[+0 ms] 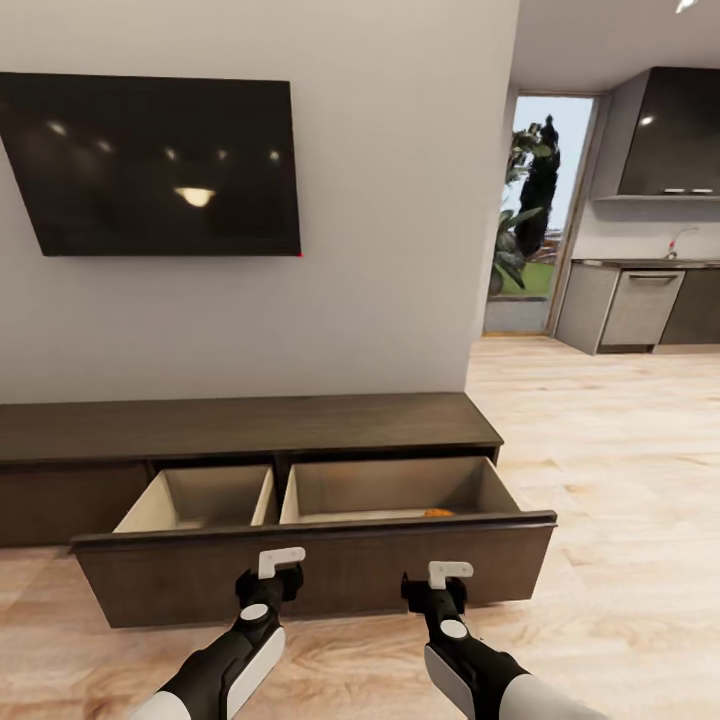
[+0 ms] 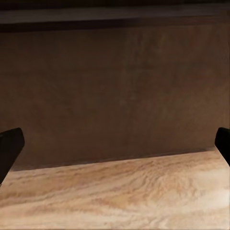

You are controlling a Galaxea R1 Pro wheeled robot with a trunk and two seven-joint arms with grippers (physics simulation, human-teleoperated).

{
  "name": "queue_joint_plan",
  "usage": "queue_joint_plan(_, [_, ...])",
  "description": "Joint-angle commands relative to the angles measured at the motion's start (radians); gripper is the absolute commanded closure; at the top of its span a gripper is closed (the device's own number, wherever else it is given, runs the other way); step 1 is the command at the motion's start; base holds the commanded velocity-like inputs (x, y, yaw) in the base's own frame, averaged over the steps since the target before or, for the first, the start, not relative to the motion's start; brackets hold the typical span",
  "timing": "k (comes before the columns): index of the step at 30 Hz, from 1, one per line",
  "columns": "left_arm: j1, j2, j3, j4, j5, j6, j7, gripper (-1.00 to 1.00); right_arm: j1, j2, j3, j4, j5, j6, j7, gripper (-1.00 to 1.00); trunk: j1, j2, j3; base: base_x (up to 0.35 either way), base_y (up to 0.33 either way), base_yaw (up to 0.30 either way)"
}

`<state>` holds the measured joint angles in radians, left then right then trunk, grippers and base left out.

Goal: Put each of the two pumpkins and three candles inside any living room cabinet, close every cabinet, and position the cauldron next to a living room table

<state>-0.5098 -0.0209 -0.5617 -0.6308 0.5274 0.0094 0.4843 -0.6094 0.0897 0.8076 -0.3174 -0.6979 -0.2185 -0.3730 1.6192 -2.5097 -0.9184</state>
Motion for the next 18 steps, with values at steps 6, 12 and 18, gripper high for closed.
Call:
queue_joint_plan(6, [-0.001,0.001,-0.006,-0.001,0.006,0.001,0.008,-1.0,-0.001,0.0,0.009,0.0,-0.01,-0.005,-0.004,-1.0,0.0,0.0,-0.001,0.249,-0.09,0.0])
queue_joint_plan(12, [-0.001,0.001,-0.007,-0.001,0.006,0.0,0.008,-1.0,-0.001,0.0,0.009,0.0,-0.01,-0.005,-0.004,-1.0,0.0,0.0,-0.001,0.075,-0.121,0.0])
queue_joint_plan(18, [-0.001,0.001,-0.006,-0.001,0.006,0.0,0.008,-1.0,-0.001,0.0,0.009,0.0,-0.01,-0.005,-0.004,-1.0,0.0,0.0,-0.001,0.078,-0.082,0.0])
